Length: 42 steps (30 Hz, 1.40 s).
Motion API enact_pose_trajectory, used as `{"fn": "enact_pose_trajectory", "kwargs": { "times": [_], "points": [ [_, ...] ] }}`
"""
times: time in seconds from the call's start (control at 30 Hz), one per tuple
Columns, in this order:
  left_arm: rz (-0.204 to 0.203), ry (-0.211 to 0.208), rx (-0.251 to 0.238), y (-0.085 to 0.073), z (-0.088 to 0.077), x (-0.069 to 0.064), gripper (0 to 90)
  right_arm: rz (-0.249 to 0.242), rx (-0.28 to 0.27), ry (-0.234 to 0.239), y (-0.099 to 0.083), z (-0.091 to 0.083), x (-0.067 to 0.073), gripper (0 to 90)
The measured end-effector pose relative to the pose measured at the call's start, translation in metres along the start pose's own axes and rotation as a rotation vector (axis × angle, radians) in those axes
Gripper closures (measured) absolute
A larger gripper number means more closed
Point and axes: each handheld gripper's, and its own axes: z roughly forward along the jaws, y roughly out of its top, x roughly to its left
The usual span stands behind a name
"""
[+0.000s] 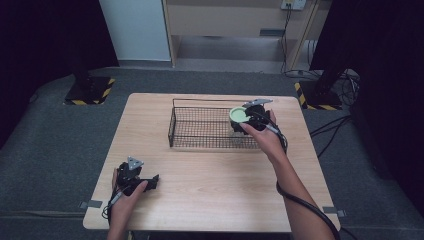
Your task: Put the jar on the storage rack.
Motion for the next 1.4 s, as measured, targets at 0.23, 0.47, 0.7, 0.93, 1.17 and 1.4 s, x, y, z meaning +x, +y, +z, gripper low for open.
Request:
{"fn": "enact_pose_trajectory", "kwargs": {
  "times": [0.23,0.47,0.7,0.93,1.17,1.4],
  "points": [
    [0.0,0.0,0.0,0.0,0.0,0.0,0.0,-0.009,-0.006,0.011,-0.001,-0.012,0.004,2.4],
    [0.0,0.0,0.0,0.0,0.0,0.0,0.0,-0.018,-0.022,0.017,-0.002,-0.023,0.005,2.4],
    [0.0,0.0,0.0,0.0,0.0,0.0,0.0,-0.023,-0.031,0.019,-0.005,-0.033,0.005,2.3],
    [0.0,0.0,0.0,0.0,0.0,0.0,0.0,-0.027,-0.045,0.038,-0.011,-0.044,0.011,2.2],
    [0.0,0.0,0.0,0.0,0.0,0.0,0.0,-0.044,-0.057,0.051,-0.02,-0.056,0.016,2.1],
    [0.0,0.0,-0.001,0.0,0.0,0.0,0.0,-0.058,-0.052,0.043,-0.032,-0.063,0.015,2.1]
  ]
}}
